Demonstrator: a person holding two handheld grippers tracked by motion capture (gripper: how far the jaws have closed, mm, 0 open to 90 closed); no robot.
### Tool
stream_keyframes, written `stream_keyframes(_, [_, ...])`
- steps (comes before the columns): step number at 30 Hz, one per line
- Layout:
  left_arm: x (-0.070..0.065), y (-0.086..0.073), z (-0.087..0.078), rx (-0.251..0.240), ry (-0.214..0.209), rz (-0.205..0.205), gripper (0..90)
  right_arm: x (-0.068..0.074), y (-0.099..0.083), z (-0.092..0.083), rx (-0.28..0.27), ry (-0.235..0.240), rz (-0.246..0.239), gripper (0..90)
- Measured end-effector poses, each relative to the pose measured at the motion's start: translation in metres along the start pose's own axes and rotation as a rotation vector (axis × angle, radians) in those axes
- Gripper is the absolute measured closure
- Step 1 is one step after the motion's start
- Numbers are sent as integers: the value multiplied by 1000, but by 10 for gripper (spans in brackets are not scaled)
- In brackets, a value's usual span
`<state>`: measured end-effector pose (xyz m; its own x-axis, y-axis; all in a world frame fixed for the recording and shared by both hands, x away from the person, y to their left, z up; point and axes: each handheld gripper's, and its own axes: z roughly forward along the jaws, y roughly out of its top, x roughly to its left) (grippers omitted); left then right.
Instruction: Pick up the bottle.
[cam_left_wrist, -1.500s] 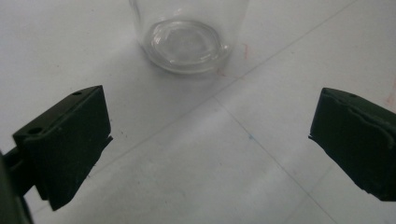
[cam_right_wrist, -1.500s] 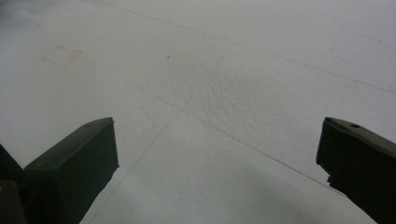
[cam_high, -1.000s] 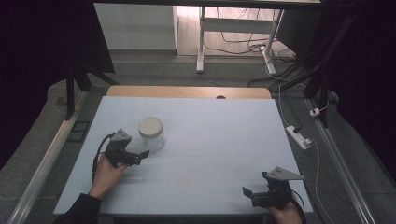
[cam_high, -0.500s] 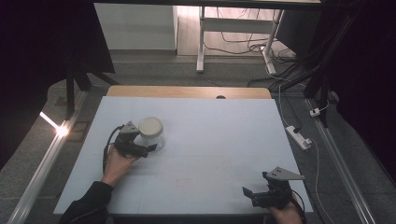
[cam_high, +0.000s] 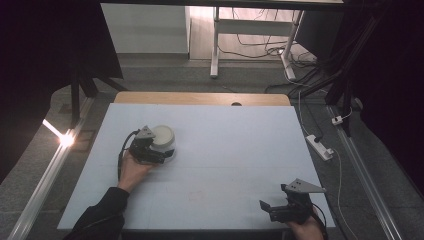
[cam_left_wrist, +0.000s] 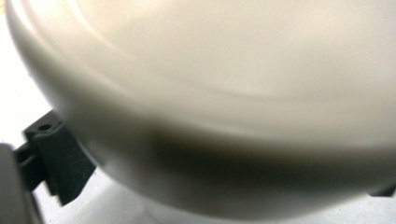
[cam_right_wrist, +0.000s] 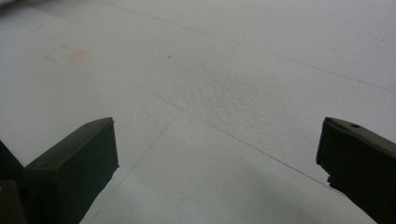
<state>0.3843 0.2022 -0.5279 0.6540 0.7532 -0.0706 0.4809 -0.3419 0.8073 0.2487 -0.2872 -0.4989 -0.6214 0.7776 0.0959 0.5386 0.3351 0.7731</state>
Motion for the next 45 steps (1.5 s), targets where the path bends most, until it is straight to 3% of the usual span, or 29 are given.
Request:
stream_keyframes(22, [-3, 2, -2, 20, 17, 9, 71, 0, 0, 0, -1, 1, -3, 0])
stream_keyframes(31, [-16, 10, -8, 6, -23, 61, 72, 0, 0, -1, -4, 1, -3, 0])
stream_keyframes(35, [-25, 14, -11, -21, -56, 69, 71, 0, 0, -1, -4, 1, -4, 0])
stream_keyframes(45, [-46, 21, -18, -33, -116, 100, 71, 0, 0, -1, -5, 2, -6, 0])
